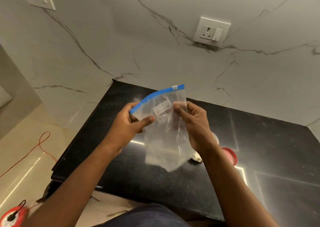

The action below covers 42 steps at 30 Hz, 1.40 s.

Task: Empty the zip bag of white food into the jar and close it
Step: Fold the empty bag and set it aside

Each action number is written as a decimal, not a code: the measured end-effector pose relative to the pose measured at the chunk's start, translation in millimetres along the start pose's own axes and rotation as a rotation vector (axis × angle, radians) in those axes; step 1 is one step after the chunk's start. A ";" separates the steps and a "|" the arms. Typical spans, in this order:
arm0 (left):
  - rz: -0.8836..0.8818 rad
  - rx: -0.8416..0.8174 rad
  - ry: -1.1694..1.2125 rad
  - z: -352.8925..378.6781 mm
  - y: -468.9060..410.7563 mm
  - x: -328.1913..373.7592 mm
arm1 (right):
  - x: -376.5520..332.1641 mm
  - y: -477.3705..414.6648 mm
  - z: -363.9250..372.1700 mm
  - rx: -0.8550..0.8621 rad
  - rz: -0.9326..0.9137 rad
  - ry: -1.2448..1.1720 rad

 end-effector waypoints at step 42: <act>-0.529 -0.230 0.302 -22.4 17.0 -31.9 | 29.6 21.6 23.7 0.359 0.082 -0.170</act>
Point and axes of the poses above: each hand's wrist, its own y-axis away from the middle knuckle, its own z-axis out of the palm, x = y × z, the point moved 2 cm from there along -y, towards the middle knuckle, and after that the axes turned 12 degrees about x, right-handed, at the moved point
